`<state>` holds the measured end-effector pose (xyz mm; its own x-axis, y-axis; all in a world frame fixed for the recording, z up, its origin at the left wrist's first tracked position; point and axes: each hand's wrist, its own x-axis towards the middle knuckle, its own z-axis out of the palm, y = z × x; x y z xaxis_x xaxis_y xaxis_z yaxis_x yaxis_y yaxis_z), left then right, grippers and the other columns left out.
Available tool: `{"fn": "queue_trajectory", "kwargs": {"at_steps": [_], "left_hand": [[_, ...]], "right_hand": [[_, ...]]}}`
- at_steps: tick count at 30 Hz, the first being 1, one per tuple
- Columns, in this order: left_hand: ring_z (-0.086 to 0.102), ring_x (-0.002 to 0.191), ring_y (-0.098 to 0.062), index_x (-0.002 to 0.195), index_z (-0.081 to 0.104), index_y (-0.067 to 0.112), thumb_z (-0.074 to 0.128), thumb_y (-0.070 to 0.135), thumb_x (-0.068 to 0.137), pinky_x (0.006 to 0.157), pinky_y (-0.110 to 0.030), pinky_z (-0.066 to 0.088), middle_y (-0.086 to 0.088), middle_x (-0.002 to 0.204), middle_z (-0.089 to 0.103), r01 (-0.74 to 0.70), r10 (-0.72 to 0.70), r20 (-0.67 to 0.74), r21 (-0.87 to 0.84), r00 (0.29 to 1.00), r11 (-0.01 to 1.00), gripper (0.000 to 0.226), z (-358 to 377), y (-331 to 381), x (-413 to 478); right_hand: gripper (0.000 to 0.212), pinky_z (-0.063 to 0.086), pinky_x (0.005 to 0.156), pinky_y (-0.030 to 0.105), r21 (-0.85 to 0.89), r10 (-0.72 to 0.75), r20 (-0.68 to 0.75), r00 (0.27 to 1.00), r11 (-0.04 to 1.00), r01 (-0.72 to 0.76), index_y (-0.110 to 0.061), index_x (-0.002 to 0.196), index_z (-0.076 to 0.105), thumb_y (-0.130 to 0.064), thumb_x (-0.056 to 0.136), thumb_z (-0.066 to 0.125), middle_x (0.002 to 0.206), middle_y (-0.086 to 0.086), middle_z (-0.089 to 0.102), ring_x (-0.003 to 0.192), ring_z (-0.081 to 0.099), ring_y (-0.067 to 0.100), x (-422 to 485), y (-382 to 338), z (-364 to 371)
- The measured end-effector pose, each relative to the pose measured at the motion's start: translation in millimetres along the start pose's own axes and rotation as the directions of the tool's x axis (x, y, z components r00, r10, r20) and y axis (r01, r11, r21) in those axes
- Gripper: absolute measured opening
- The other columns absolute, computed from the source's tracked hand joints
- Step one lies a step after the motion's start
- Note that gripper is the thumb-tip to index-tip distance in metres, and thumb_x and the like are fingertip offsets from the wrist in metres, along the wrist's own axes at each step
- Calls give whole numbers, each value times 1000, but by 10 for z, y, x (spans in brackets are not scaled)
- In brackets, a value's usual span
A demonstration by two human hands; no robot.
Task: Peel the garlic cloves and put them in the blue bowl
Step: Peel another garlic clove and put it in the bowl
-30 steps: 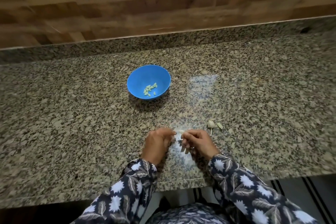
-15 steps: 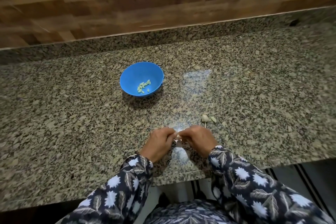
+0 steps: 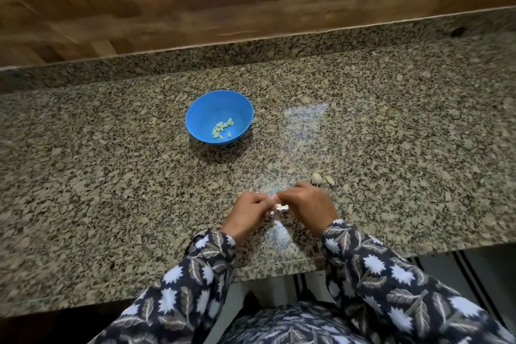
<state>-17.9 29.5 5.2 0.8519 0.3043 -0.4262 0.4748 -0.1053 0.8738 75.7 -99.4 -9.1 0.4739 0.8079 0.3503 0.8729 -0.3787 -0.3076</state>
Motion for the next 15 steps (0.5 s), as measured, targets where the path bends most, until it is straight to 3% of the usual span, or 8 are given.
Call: {"fn": "queue_trajectory", "kwargs": {"at_steps": [3,5,7,9,11,12,14,15], "left_hand": [[40,46,-7,83,59,3,47,14,95,39,-13,32,1,59,48,278,-200,202,-520,959,807,21,2,39,-5],[39,46,-8,84,55,4,41,14,98,39,-13,31,1,59,45,369,-244,279,-634,929,679,23,5,37,-5],[41,51,-10,90,62,3,44,19,98,42,-12,32,-3,63,50,216,-183,120,-409,976,887,25,15,-7,1],[42,55,-6,91,67,5,48,21,97,47,-10,34,-1,67,54,-135,158,-95,216,983,967,25,33,-120,26],[41,58,2,82,64,3,47,18,96,55,-10,38,4,68,53,-379,478,-114,463,871,801,27,39,-187,29],[43,62,3,79,62,3,45,19,96,59,-9,39,5,69,52,-461,581,-100,508,808,728,29,27,-215,38],[46,63,-3,77,60,4,42,22,96,60,-10,38,3,70,52,-522,671,-67,574,738,631,32,11,-291,71],[45,63,-4,77,60,4,42,22,97,59,-10,36,3,69,52,-494,641,-69,575,764,652,32,17,-312,81]], "right_hand": [[23,35,38,9,-101,-177,-89,980,981,168,-24,74,73,-29,80,51,55,-9,64,44,54,6,-9,78,-11],[16,31,42,7,-53,-116,-46,992,992,113,-22,78,73,-27,79,58,57,-7,64,47,54,8,3,26,-48],[18,34,48,11,182,214,169,962,952,-244,-20,90,71,-28,86,56,67,-2,64,54,52,10,41,-58,-60],[16,40,49,17,554,420,526,739,490,-673,-15,85,69,-24,89,56,68,2,62,53,50,11,65,-116,-67],[23,35,38,15,630,351,752,558,-133,-765,-9,72,60,-11,92,48,58,0,53,43,46,8,67,-120,-77],[26,30,35,14,582,281,812,512,-324,-746,-9,70,56,-9,92,43,56,-1,48,41,43,7,49,-127,-65],[27,26,36,14,526,230,848,478,-477,-704,-9,69,54,-9,93,41,55,-3,46,42,42,6,16,-156,-42],[26,29,38,15,582,278,813,511,-413,-701,-9,70,56,-9,93,43,54,-3,48,43,44,7,-4,-175,-25]]}}
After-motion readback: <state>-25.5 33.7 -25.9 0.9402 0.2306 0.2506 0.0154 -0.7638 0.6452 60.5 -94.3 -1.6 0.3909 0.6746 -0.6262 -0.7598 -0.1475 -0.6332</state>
